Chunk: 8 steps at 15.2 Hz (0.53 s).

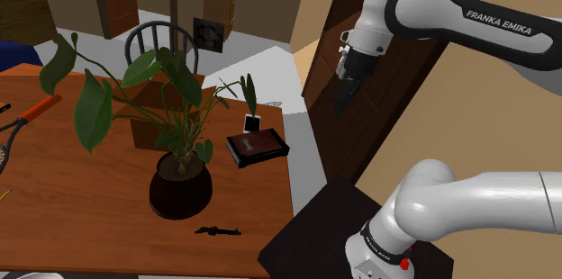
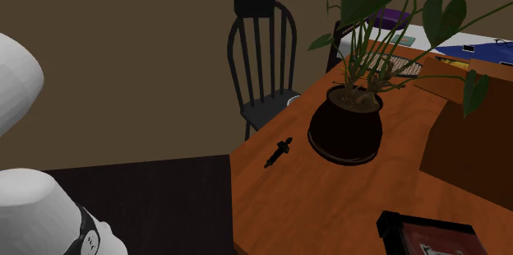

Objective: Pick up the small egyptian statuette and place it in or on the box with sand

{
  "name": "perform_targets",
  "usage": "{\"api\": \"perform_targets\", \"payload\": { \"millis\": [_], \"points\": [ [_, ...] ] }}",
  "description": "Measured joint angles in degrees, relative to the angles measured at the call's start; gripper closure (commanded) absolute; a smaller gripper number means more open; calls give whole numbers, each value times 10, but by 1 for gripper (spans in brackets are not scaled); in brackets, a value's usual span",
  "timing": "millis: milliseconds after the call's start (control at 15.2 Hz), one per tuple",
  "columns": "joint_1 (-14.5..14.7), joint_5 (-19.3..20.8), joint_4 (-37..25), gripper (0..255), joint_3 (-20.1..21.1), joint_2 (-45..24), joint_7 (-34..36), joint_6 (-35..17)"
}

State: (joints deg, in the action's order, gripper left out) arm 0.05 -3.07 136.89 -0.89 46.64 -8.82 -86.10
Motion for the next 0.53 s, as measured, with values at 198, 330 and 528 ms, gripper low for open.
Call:
{"api": "perform_targets", "payload": {
  "millis": [198,330,528],
  "points": [
    [4,-6,13,0,8,-6,7,-18],
    [10,-17,32,0,22,-16,18,-47],
    [19,-32,71,0,41,-34,31,-103]
  ]
}}
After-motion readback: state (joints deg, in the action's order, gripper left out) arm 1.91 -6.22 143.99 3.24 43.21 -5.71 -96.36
